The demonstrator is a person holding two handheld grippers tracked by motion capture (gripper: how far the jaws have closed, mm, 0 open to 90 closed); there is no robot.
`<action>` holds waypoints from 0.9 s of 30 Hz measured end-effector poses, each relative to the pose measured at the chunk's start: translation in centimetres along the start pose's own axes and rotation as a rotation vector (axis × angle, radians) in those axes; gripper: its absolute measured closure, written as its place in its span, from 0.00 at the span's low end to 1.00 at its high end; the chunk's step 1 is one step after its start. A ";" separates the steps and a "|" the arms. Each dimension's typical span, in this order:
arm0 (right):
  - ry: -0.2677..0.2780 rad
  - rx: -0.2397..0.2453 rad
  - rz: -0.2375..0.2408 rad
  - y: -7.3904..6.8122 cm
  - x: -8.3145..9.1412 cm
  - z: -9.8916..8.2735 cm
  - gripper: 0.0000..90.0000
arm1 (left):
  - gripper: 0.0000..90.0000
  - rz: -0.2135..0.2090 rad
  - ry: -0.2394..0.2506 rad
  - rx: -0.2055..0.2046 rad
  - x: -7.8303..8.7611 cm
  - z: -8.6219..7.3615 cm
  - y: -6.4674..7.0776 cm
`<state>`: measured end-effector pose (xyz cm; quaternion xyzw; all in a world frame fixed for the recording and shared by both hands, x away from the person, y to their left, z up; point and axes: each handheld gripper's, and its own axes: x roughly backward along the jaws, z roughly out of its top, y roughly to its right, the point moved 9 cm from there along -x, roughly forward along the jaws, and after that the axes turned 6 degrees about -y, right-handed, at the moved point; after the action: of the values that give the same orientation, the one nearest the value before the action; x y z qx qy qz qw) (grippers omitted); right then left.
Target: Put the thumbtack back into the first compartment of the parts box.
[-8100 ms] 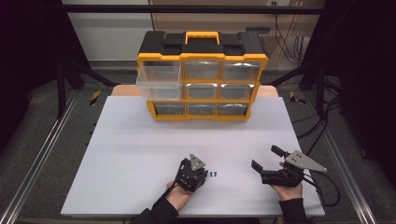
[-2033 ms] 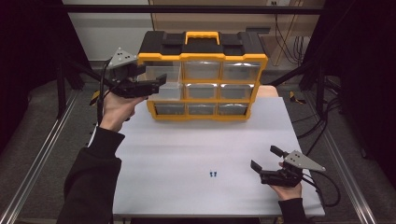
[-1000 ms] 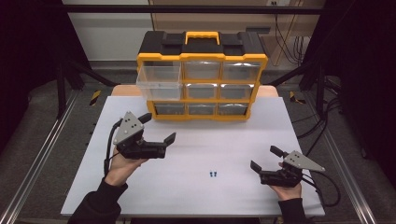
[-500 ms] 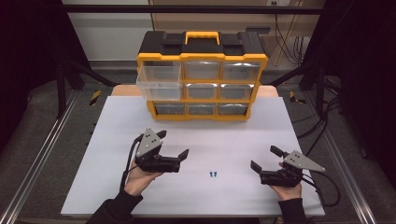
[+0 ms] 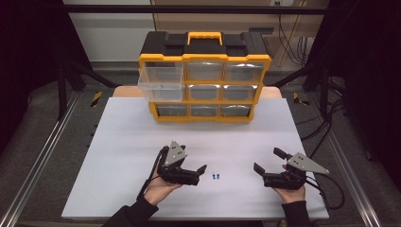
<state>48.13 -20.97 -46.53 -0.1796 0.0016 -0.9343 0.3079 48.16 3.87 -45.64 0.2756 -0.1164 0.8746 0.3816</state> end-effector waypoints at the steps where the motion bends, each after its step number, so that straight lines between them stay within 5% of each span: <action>1: 0.000 -0.001 0.000 0.0 0.0 0.0 0.02 | 0.04 -0.001 -0.009 -0.001 -0.3 -0.2 0.2; 9: 0.000 0.000 0.001 0.0 0.0 0.0 0.02 | 0.04 -0.006 -0.093 0.008 -3.0 -2.3 1.1; 18: 0.002 0.007 0.000 0.1 0.0 0.0 0.02 | 0.08 0.001 -0.131 0.041 -4.8 -3.2 1.2; 27: 0.002 -0.006 0.002 0.0 0.1 0.1 0.02 | 0.26 -0.015 -0.181 0.079 -6.4 -4.3 2.1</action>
<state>48.11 -20.98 -46.43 -0.1795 0.0049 -0.9342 0.3084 48.49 0.34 -52.85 0.3692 -0.1136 0.8471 0.3650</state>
